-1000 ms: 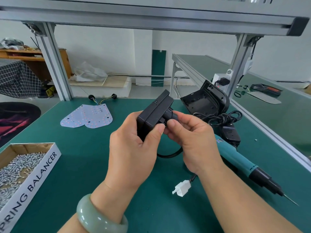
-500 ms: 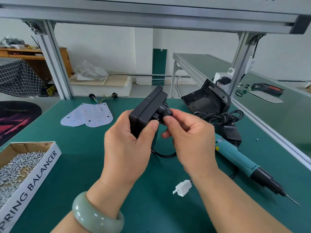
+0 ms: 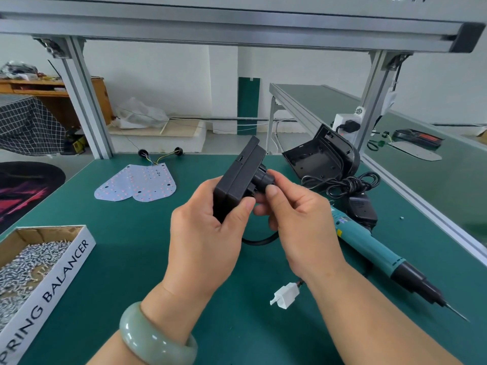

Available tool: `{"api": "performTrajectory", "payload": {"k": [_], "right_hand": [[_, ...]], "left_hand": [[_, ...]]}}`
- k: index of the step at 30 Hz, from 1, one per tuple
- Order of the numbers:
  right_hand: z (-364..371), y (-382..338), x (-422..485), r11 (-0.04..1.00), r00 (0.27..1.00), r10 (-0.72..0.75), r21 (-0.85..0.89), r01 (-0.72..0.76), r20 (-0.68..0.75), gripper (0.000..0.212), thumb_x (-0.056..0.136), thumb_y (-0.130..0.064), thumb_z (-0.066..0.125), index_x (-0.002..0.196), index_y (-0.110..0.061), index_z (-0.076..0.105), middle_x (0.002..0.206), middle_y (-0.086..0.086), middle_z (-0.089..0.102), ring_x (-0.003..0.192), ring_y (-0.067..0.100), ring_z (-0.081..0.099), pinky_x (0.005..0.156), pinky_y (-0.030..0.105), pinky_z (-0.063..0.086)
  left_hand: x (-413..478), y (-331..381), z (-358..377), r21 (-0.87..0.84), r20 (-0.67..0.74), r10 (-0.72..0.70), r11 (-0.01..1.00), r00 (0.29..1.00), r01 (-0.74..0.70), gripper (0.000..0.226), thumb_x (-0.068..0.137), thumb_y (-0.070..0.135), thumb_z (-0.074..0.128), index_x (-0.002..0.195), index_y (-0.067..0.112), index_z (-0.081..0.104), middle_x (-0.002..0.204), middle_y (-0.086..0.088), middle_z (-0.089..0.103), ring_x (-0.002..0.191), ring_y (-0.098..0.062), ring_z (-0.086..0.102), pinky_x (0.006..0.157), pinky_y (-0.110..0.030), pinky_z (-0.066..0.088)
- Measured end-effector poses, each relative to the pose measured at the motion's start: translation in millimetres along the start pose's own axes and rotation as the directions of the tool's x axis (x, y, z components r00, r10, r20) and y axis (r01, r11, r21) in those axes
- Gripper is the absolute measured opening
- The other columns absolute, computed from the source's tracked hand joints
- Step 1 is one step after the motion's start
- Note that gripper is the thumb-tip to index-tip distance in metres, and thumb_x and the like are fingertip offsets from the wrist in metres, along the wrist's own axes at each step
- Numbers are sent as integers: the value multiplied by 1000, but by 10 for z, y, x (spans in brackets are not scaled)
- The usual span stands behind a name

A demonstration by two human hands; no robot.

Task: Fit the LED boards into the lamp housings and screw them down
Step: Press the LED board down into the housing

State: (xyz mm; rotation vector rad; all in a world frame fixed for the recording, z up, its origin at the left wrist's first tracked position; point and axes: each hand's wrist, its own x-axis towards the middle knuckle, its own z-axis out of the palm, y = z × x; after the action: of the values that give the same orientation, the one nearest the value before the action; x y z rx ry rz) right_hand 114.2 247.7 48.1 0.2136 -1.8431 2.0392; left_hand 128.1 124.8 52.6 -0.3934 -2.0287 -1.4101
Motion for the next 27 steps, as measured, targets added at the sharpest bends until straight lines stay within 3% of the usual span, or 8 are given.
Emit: {"api": "performTrajectory", "payload": {"k": [4, 7, 11, 14, 18, 21, 24, 27], "right_hand": [[-33, 20, 12, 975, 989, -142, -175, 134, -37, 36, 97, -7, 51, 118, -36, 58, 62, -20, 64, 55, -2, 54, 60, 12, 41], [46, 64, -37, 962, 980, -178, -224, 154, -90, 34, 97, -11, 54, 118, -38, 56, 59, -25, 61, 54, -4, 54, 61, 10, 40], [71, 37, -18, 990, 988, 47, 140, -26, -146, 17, 94, -12, 57, 102, -18, 71, 71, -6, 71, 56, 2, 61, 49, 12, 40], [31, 47, 12, 954, 980, 163, 270, -128, -114, 14, 92, -9, 59, 95, -15, 71, 68, -4, 68, 53, 4, 57, 45, 14, 38], [84, 55, 12, 788, 954, 296, 553, -269, 43, 18, 86, -9, 60, 102, -8, 67, 83, 3, 74, 66, 8, 68, 60, 16, 53], [74, 37, 30, 739, 951, 297, 612, -283, 82, 33, 73, -16, 63, 104, -5, 68, 86, 5, 75, 71, 8, 69, 65, 15, 54], [49, 13, 32, 734, 953, 296, 624, -269, 62, 28, 70, -12, 64, 96, -7, 70, 81, 6, 75, 66, 10, 70, 61, 14, 53], [48, 6, 33, 754, 954, 293, 599, -269, 61, 19, 79, -4, 61, 96, -8, 70, 81, 6, 75, 65, 10, 70, 60, 14, 53]], "left_hand": [[-36, 63, 37, -25, 6, 74, 997, 997, -74, 30, 79, 19, 66, 94, 42, 54, 72, 42, 60, 71, 21, 56, 63, 5, 36], [-58, 29, 85, -20, -50, 61, 998, 997, -62, 22, 79, 23, 67, 100, 26, 62, 66, 34, 60, 69, 19, 56, 62, 5, 35], [-47, -3, 52, -1, -34, 59, 998, 998, -59, 27, 80, 18, 69, 99, 32, 55, 76, 42, 59, 73, 20, 55, 63, 5, 34], [-45, -11, 39, 20, -29, 46, 999, 999, -46, 33, 82, 12, 72, 95, 37, 54, 75, 41, 59, 71, 18, 55, 62, 5, 34], [-20, -12, 31, 21, -43, 17, 1000, 999, -16, 32, 81, 13, 72, 92, 38, 56, 74, 40, 60, 70, 16, 57, 60, 4, 35], [-1, -14, 13, 27, -7, 17, 999, 1000, -17, 35, 82, 15, 71, 89, 45, 53, 74, 39, 61, 69, 15, 57, 58, 3, 36], [-2, -28, 6, 37, 13, 11, 999, 1000, -11, 37, 82, 15, 71, 92, 45, 53, 75, 39, 61, 69, 15, 57, 59, 3, 36], [-6, -61, 0, 35, 14, 2, 999, 1000, -2, 30, 82, 16, 72, 97, 37, 57, 77, 40, 61, 71, 15, 57, 61, 3, 36]]}}
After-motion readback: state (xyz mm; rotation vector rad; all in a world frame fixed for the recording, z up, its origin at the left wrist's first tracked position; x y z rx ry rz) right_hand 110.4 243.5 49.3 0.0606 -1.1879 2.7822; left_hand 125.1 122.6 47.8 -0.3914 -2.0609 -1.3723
